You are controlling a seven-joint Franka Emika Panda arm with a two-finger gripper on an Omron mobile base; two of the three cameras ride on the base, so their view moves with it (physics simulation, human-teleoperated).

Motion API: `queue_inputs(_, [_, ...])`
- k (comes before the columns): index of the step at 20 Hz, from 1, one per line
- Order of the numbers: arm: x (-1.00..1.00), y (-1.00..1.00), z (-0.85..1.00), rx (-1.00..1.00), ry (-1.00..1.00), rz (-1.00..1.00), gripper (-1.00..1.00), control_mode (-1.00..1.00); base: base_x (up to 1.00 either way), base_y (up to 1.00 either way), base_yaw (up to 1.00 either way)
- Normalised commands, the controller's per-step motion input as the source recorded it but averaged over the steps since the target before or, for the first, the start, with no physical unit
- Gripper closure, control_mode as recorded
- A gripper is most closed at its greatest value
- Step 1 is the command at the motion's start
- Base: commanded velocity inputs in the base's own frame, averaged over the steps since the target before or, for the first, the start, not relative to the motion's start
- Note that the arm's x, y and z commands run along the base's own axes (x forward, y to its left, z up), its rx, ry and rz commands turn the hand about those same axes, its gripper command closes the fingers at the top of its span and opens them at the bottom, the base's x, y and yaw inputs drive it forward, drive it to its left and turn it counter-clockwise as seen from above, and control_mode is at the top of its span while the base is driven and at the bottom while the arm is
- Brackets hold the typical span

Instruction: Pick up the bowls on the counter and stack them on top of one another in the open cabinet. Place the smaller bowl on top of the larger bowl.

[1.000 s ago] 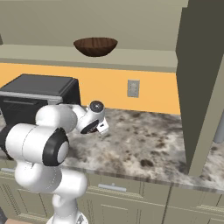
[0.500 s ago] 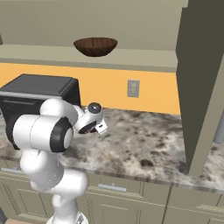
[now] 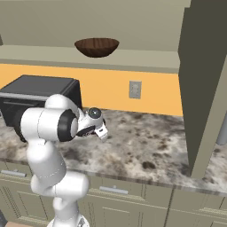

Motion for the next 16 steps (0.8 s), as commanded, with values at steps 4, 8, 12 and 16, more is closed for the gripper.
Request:
queue_inputs(4, [0.08,0.01,-0.4,-0.02,-0.02,0.0,1.0,-1.0,0.0,0.0,0.0])
queue_inputs(8, [0.08,0.0,-0.32,-0.01,-0.04,0.0,1.0,-1.0,0.0,0.0,0.0])
queue_inputs(12, [0.07,0.01,-0.17,0.0,-0.04,0.0,1.0,-1.0,0.0,0.0,0.0])
queue_inputs(16, [-0.11,0.09,-0.08,0.0,-0.03,0.0,1.0,-1.0,0.0,0.0,0.0])
